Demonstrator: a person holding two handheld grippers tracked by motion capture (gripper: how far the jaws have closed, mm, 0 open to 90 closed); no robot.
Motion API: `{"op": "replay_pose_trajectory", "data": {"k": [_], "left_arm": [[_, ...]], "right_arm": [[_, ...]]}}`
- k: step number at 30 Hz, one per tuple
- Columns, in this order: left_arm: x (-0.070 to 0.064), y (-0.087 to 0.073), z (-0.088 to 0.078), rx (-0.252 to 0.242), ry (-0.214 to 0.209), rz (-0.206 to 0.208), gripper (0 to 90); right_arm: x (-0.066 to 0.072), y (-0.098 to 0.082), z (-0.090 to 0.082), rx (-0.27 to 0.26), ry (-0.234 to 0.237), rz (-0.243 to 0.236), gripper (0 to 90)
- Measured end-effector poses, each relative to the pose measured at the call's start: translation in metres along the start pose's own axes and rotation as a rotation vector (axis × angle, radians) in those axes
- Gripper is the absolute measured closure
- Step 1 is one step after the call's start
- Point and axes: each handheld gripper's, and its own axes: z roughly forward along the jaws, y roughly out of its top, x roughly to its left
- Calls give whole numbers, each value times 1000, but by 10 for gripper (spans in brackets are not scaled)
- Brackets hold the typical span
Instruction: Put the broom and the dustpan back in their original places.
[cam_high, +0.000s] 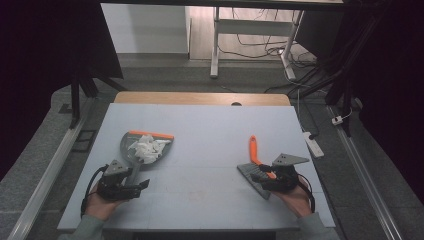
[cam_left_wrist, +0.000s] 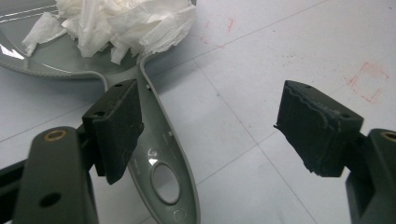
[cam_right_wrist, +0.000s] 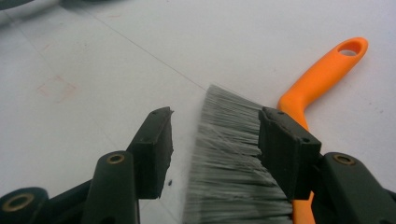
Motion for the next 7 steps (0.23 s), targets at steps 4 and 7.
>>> {"op": "replay_pose_trajectory", "data": {"k": [4, 7], "left_arm": [[-2, 0, 1, -4, -2, 1, 229], [-3, 0, 1, 0, 0, 9, 229]], "right_arm": [[1, -2, -3, -14, 10, -18, 451], [1, -2, -3, -11, 16, -19, 450]]}}
